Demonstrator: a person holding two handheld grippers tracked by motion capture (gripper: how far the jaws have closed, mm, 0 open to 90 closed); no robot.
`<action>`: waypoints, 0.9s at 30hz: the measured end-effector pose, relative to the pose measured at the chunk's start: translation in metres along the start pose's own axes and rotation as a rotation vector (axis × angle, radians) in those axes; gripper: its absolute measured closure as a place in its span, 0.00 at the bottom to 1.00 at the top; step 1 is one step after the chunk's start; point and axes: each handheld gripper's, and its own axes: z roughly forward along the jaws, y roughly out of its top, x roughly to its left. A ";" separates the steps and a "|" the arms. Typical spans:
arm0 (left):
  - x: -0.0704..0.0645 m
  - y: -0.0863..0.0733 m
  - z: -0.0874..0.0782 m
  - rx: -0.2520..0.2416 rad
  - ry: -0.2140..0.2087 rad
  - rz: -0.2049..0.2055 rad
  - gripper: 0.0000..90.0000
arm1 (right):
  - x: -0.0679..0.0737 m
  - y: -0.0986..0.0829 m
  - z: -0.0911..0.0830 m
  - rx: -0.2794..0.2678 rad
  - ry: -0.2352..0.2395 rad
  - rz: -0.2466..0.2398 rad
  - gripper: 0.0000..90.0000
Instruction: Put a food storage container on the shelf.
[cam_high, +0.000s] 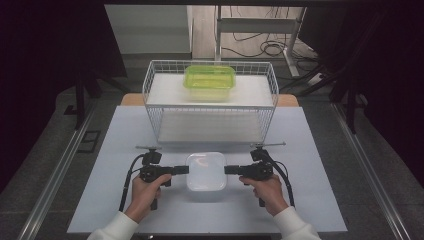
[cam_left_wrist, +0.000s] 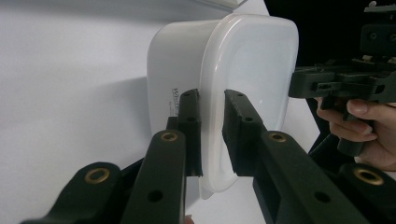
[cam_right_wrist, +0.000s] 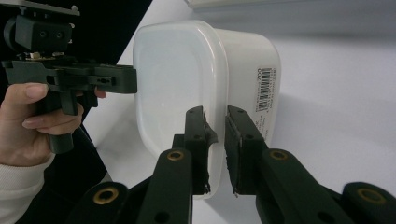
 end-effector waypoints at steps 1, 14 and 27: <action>-0.001 0.000 -0.001 -0.004 -0.001 0.006 0.86 | 0.001 0.000 -0.001 -0.004 0.002 -0.004 0.88; -0.018 0.005 -0.015 -0.053 -0.016 0.080 0.86 | 0.018 0.006 -0.017 -0.059 0.000 -0.096 0.88; -0.034 0.009 -0.026 -0.090 -0.010 0.143 0.87 | 0.028 0.008 -0.024 -0.086 -0.023 -0.165 0.87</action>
